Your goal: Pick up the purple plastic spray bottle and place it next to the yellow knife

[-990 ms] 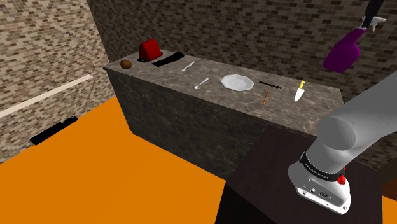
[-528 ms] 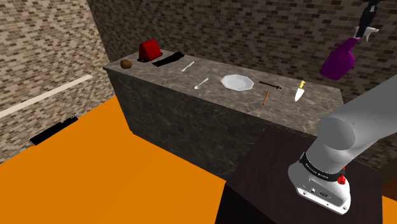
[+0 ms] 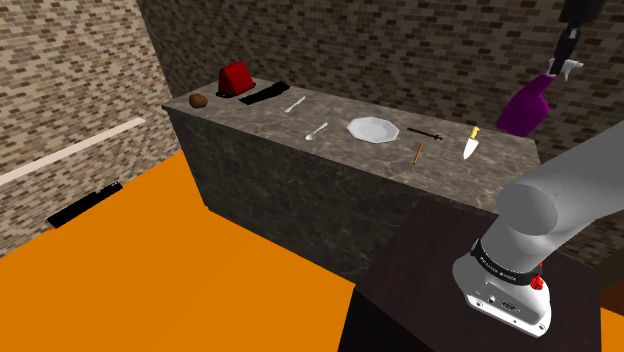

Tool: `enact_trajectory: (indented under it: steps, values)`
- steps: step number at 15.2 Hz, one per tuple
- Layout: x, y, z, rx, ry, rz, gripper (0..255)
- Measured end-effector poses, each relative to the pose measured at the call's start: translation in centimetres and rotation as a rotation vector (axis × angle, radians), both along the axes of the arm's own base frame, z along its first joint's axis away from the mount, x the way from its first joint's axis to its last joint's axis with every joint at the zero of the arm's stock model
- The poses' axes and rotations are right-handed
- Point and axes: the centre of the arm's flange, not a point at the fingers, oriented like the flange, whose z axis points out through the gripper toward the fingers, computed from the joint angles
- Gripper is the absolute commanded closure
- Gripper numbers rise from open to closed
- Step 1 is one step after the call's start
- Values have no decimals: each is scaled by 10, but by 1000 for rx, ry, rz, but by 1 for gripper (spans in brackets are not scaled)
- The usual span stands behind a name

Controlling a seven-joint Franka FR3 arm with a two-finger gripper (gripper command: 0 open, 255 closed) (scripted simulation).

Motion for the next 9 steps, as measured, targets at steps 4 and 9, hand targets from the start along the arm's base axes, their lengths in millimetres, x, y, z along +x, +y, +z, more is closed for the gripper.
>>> enact_trajectory:
  steps: [4,9]
  values:
    - [0,-1,-22,0,0,0,255]
    - [0,0,-48,0,0,0,255]
